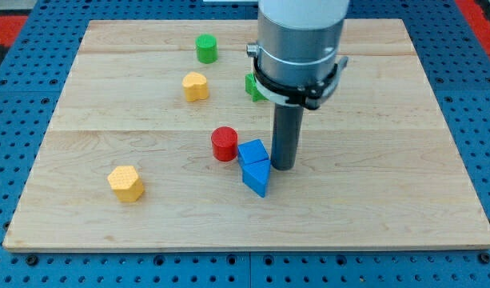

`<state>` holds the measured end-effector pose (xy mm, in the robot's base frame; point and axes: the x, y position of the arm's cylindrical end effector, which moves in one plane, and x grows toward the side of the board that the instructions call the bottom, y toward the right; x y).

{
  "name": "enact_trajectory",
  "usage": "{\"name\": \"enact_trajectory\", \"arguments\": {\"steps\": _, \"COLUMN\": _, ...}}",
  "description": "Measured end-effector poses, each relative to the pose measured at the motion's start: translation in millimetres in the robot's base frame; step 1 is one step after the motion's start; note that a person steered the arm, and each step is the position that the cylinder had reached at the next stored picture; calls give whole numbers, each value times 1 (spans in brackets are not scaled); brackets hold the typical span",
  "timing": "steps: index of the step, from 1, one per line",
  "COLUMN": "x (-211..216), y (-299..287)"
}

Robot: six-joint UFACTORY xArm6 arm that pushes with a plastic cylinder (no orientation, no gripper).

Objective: Move your arm in between the yellow hexagon and blue triangle

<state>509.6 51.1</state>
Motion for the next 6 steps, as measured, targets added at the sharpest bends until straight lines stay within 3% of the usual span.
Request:
{"name": "enact_trajectory", "arguments": {"steps": 2, "x": 65, "y": 42}}
{"name": "enact_trajectory", "arguments": {"steps": 3, "x": 85, "y": 33}}
{"name": "enact_trajectory", "arguments": {"steps": 6, "x": 69, "y": -166}}
